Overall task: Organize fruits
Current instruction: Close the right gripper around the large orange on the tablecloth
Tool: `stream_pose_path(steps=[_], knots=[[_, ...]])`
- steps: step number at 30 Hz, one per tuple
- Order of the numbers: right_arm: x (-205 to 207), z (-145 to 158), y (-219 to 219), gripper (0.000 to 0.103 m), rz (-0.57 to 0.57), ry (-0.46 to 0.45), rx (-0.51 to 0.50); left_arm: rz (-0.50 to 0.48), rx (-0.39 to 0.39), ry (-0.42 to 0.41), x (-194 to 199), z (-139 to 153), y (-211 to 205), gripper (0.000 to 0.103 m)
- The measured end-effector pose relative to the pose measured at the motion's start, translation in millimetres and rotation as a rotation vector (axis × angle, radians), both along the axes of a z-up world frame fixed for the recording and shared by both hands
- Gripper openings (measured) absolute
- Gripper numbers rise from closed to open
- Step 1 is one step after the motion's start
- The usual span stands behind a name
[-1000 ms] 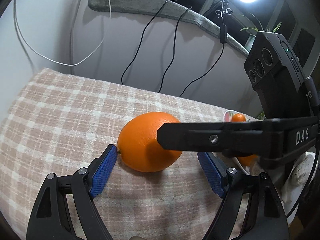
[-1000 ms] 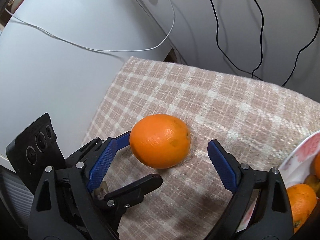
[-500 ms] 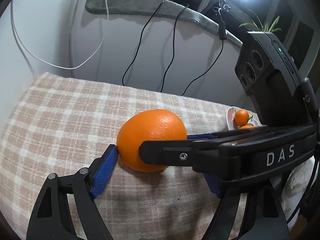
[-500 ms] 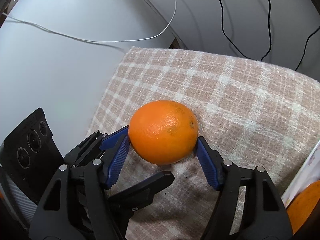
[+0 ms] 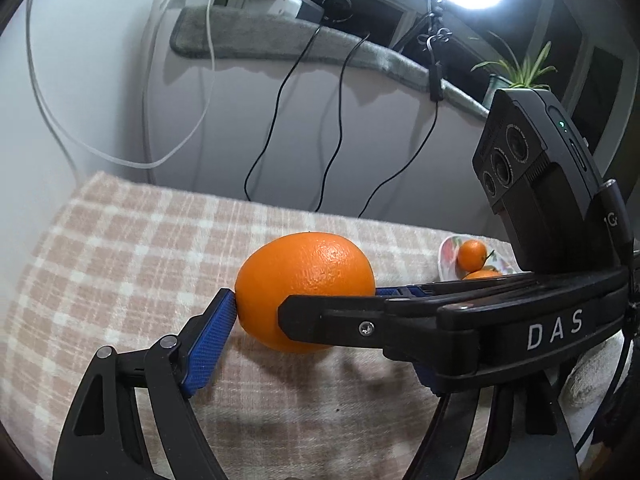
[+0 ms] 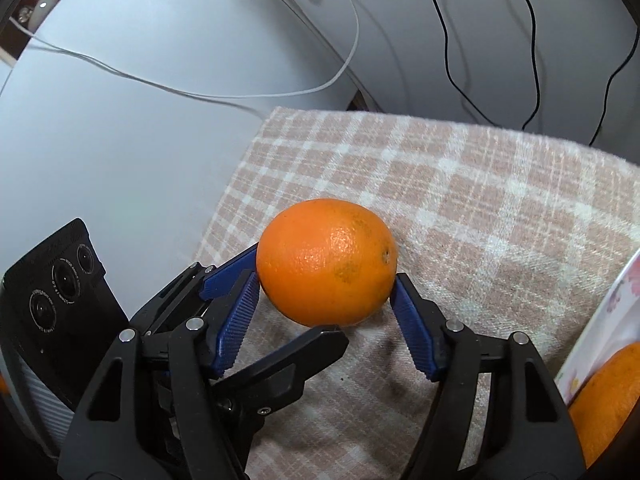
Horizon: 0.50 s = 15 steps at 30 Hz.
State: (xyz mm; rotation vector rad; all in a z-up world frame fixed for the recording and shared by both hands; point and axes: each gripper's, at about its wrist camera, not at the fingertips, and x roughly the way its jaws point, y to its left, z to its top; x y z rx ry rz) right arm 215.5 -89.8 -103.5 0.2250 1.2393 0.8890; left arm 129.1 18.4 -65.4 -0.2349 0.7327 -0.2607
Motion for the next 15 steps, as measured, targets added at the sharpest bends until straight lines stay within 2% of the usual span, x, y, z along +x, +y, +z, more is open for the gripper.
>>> stream_pose_path(steps=[15], knots=[[-12, 53, -56, 0.071, -0.067, -0.089, 0.037, -0.076, 0.033, -0.113, -8, 42, -43, 0.078]])
